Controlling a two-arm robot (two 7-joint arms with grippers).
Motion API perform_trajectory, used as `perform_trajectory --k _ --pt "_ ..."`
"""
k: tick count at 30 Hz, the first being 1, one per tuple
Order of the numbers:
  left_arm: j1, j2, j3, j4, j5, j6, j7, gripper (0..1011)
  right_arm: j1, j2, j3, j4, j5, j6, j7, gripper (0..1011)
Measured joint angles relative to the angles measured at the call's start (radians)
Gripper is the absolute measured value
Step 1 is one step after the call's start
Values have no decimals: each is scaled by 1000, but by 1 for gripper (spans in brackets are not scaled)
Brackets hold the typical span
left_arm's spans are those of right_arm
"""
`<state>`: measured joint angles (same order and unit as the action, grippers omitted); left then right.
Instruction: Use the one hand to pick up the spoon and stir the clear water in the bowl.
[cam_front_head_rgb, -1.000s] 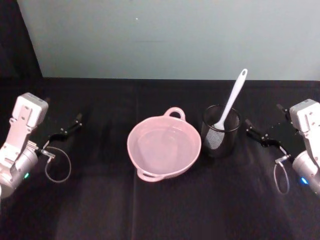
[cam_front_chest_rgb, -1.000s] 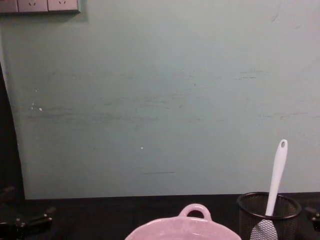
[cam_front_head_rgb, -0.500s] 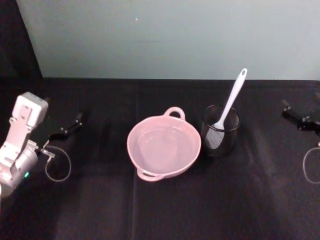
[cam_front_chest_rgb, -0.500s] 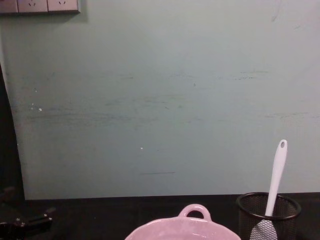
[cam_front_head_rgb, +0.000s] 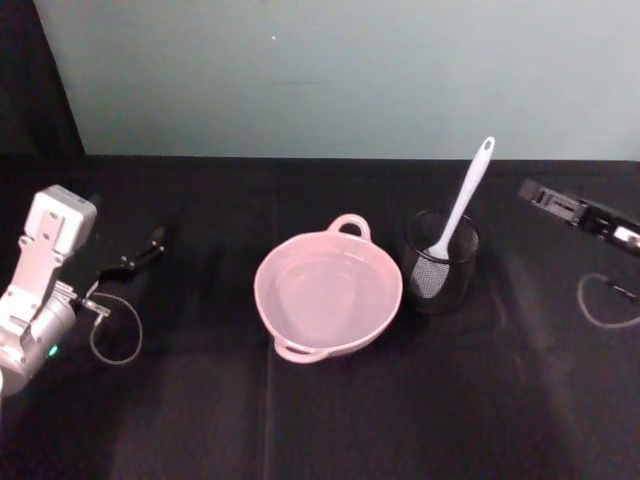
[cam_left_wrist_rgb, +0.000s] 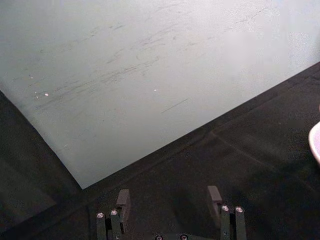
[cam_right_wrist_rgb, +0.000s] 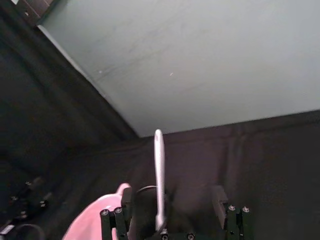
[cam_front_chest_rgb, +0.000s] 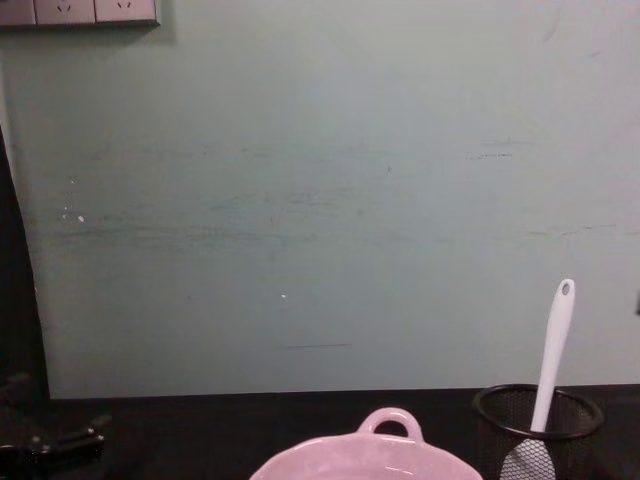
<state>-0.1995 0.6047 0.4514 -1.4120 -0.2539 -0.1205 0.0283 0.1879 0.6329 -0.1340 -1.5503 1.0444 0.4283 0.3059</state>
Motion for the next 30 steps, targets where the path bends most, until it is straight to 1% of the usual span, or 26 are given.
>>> perform_trajectory --k 1,3,4,6,7,10,11,13,14,17,20,30 --pt "0 0 0 0 0 0 0 1011 26 -8 -16 21 16 26 1 1003" --pt "0 0 0 0 0 0 0 1011 49 -16 -31 41 25 44 1 1002" --pt "0 0 0 0 0 0 0 1011 72 -23 -46 60 28 55 1 1003" --pt "0 0 0 0 0 0 0 1011 93 -30 -64 80 28 62 2 1003" --pt "0 0 0 0 0 0 0 1011 115 -37 -82 102 26 64 6 1003" --pt "0 0 0 0 0 0 0 1011 147 -47 -110 131 17 63 12 1003" --pt "0 0 0 0 0 0 0 1011 166 -53 -127 148 9 57 18 1003" --pt "0 0 0 0 0 0 0 1011 184 -59 -143 166 0 49 25 1003" --pt "0 0 0 0 0 0 0 1011 199 -64 -157 182 -8 40 34 1003" --pt "0 0 0 0 0 0 0 1011 218 -69 -177 202 -17 24 47 1002" --pt "0 0 0 0 0 0 0 1011 238 -75 -203 229 -30 -4 73 1002" --pt "0 0 0 0 0 0 0 1011 283 -91 -246 302 -38 -74 124 1002"
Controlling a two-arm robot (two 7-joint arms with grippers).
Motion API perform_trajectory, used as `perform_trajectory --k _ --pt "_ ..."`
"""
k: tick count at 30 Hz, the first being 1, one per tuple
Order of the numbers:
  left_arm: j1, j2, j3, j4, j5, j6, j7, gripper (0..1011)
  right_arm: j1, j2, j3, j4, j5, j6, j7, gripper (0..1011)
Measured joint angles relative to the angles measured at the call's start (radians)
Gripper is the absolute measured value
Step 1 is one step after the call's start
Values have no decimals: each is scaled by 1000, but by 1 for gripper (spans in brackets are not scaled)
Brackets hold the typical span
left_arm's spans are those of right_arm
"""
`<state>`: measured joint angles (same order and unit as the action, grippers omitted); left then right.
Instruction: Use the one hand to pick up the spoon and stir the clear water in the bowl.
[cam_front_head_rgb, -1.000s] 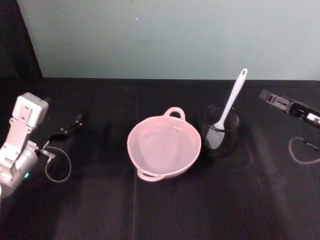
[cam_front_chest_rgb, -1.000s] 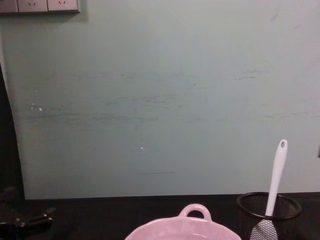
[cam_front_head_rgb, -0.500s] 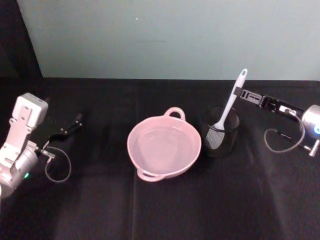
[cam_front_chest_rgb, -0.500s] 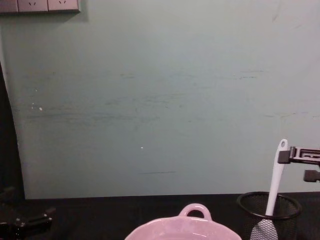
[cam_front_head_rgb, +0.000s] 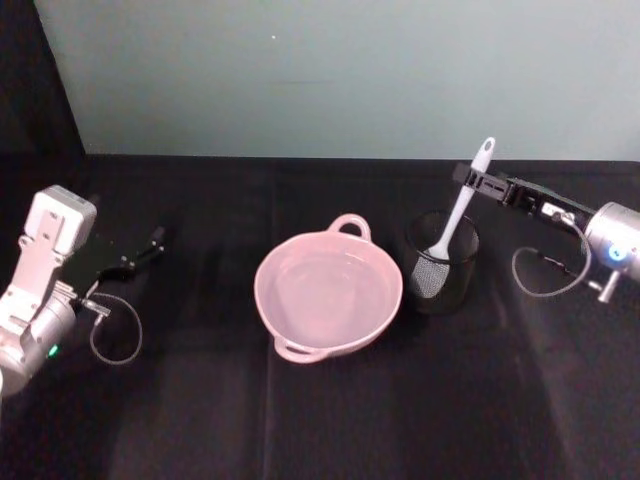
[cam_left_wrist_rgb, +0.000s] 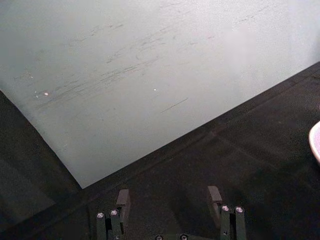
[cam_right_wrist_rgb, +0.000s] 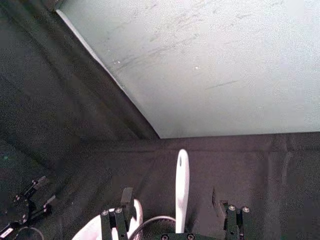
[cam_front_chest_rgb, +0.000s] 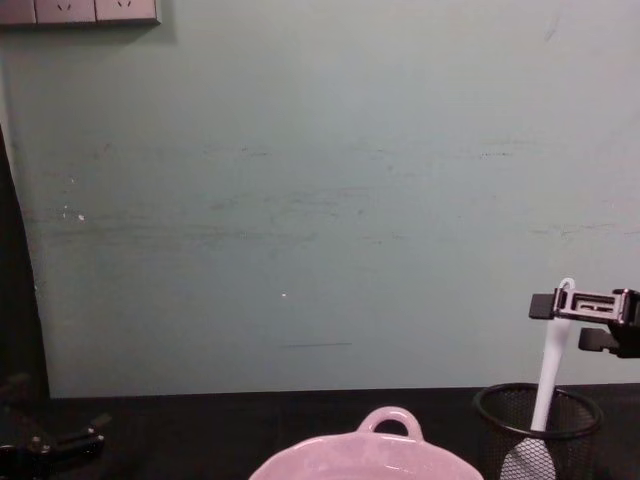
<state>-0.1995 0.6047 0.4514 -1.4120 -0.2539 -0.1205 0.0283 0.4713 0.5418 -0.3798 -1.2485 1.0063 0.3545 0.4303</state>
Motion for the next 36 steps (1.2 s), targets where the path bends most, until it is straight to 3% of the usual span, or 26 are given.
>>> perform_trajectory --k 10,19,31,36 --pt "0 0 0 0 0 0 0 1011 39 -17 -35 55 1 -30 13 1003" --pt "0 0 0 0 0 0 0 1011 38 -16 -34 53 1 -29 13 970" --pt "0 0 0 0 0 0 0 1011 37 -15 -33 51 1 -26 13 656" --pt "0 0 0 0 0 0 0 1011 36 -15 -32 50 1 -25 13 481"
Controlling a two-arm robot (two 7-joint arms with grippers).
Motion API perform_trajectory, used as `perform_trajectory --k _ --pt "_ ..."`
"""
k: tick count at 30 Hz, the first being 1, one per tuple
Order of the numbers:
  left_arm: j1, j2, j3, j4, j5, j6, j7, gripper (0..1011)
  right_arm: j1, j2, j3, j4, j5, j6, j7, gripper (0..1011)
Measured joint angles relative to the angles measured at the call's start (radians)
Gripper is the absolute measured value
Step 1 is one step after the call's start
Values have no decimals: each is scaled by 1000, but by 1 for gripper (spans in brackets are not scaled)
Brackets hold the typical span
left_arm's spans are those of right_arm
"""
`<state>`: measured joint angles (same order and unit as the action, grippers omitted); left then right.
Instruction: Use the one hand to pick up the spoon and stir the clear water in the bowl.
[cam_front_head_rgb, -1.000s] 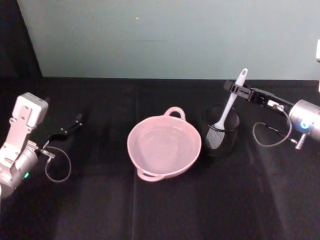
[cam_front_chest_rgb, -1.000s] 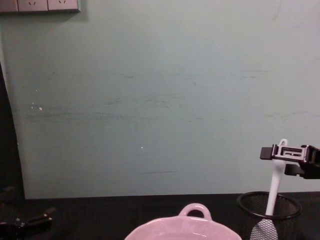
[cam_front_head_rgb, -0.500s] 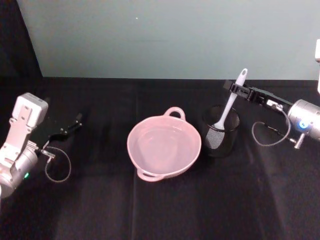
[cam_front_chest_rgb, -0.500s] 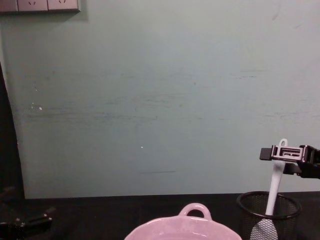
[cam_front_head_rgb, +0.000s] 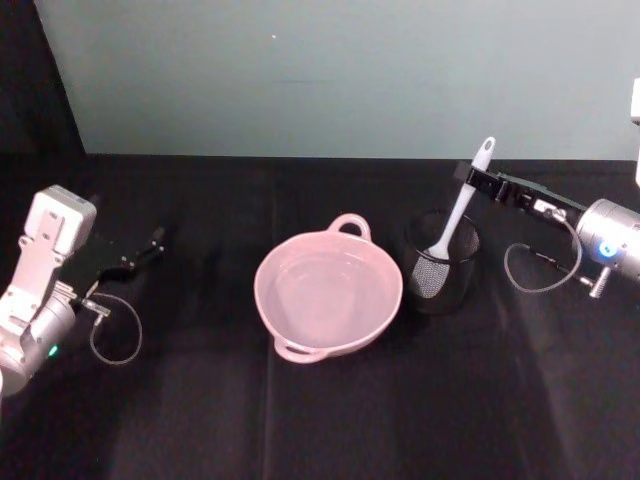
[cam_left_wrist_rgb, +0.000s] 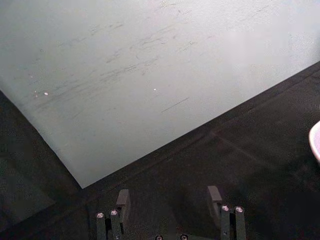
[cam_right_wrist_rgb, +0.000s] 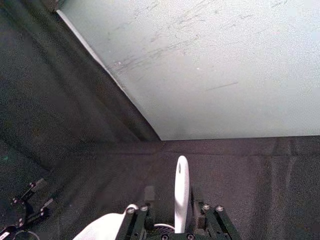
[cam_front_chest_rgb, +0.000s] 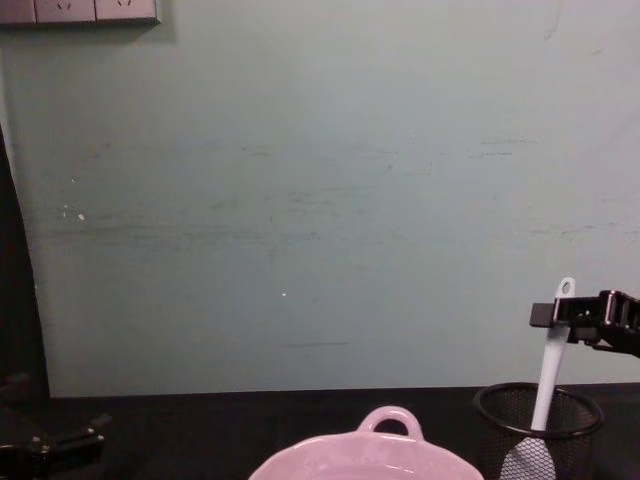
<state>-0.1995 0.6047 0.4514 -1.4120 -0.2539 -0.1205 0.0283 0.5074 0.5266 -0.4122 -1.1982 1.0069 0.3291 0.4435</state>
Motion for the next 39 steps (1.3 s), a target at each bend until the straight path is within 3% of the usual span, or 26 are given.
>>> perform_trajectory --k 10,20,22,24,30,39 --pt "0 0 0 0 0 0 0 1011 0 0 0 -1 0 1 0 152" --pt "0 0 0 0 0 0 0 1011 -2 5 -2 -9 -4 -3 -2 114" --pt "0 0 0 0 0 0 0 1011 -8 24 -10 -43 -25 -18 -5 114" --pt "0 0 0 0 0 0 0 1011 -21 66 -23 -116 -76 -47 -21 114" --pt "0 0 0 0 0 0 0 1011 -31 153 -24 -267 -172 -68 -43 114" --pt "0 0 0 0 0 0 0 1011 -14 209 9 -411 -238 -84 -39 114"
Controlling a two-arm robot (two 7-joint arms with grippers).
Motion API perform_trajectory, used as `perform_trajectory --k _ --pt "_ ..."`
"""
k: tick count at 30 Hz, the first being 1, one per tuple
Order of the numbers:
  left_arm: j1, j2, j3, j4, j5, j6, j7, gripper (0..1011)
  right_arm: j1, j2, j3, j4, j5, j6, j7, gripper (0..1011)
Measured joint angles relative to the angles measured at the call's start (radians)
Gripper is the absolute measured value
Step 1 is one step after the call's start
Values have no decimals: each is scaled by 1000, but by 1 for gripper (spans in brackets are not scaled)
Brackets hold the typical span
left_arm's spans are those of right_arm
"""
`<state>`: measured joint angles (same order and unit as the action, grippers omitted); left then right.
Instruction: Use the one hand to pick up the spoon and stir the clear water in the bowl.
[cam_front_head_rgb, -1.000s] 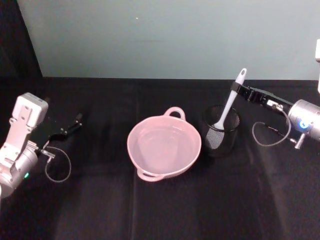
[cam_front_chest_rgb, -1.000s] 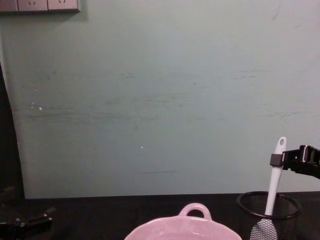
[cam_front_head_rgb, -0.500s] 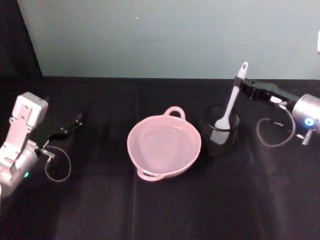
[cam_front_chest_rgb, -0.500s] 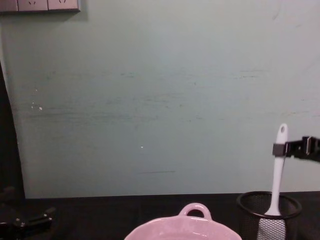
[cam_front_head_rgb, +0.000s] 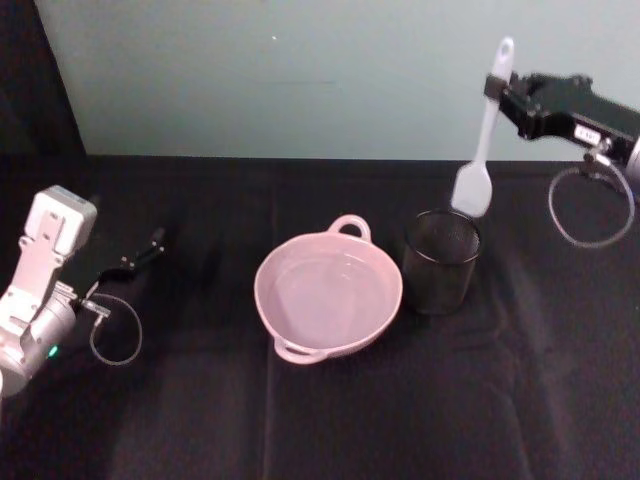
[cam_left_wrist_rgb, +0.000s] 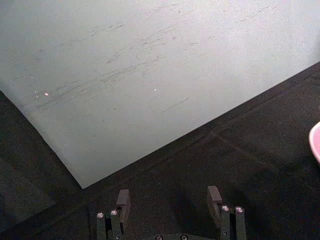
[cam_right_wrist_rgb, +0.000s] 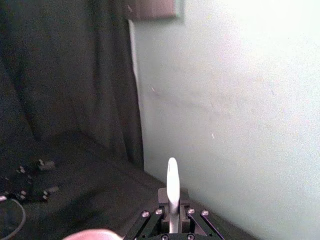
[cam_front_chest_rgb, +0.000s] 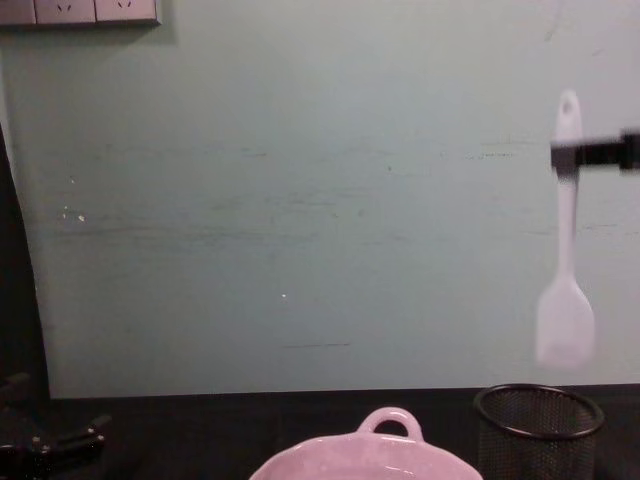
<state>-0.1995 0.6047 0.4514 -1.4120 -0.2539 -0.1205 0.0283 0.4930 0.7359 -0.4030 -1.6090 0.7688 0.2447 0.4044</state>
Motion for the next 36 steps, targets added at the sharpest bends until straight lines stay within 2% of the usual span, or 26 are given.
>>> perform_trajectory --k 6,12,15,19,25,30,36 --pt "0 0 0 0 0 0 0 1011 20 -13 7 -49 -13 -18 38 114" --pt "0 0 0 0 0 0 0 1011 27 -65 -28 -61 -20 -56 86 114" --pt "0 0 0 0 0 0 0 1011 20 -109 -66 -29 -30 -95 116 114" --pt "0 0 0 0 0 0 0 1011 8 -150 -104 31 -51 -147 157 114" --pt "0 0 0 0 0 0 0 1011 -15 -199 -136 132 -88 -237 211 114" --pt "0 0 0 0 0 0 0 1011 -29 -216 -147 176 -127 -278 219 114" --pt "0 0 0 0 0 0 0 1011 -52 -227 -159 197 -160 -298 238 114"
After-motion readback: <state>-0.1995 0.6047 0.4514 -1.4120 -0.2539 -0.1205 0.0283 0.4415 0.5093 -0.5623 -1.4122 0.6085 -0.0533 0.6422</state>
